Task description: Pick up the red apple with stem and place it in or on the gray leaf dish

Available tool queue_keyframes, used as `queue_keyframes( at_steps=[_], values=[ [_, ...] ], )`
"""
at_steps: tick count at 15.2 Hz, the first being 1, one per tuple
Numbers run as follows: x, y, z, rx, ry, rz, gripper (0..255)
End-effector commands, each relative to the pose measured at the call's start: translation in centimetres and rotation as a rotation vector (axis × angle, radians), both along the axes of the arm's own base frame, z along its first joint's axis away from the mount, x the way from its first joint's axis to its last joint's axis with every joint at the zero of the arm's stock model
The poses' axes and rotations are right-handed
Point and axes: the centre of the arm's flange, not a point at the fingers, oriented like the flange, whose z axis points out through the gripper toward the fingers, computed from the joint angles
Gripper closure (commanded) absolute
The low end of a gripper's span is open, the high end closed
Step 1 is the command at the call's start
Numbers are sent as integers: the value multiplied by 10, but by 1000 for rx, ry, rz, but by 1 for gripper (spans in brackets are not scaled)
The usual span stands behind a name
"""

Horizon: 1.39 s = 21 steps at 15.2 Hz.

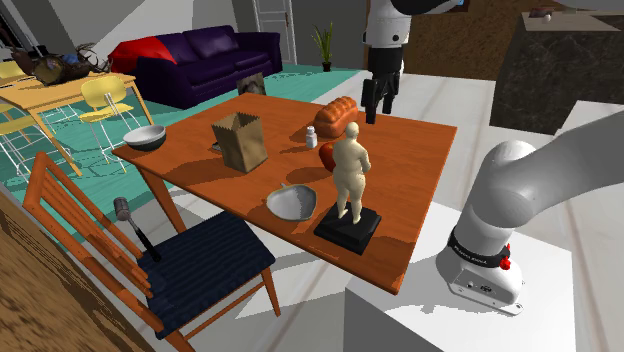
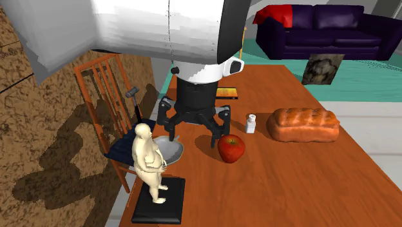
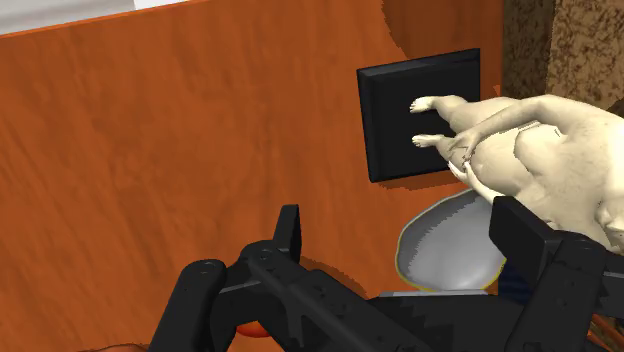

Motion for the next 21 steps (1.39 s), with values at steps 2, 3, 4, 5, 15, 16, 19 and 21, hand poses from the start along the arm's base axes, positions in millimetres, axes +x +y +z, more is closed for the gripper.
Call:
queue_keyframes(
  at_steps=[2, 3, 4, 5, 15, 16, 19, 21],
  values=[
    [10, -5, -7, -4, 2, 5, 0],
    [21, -10, -13, -9, 4, 10, 0],
    [31, -14, -20, -13, 6, 15, 0],
    [42, -19, -26, -18, 8, 20, 0],
    [147, -65, -91, -61, 27, 71, 0],
    [158, -69, -98, -66, 29, 76, 0],
    [189, -82, -117, -79, 35, 91, 0],
    [211, -91, -130, -88, 38, 101, 0]
  ],
)
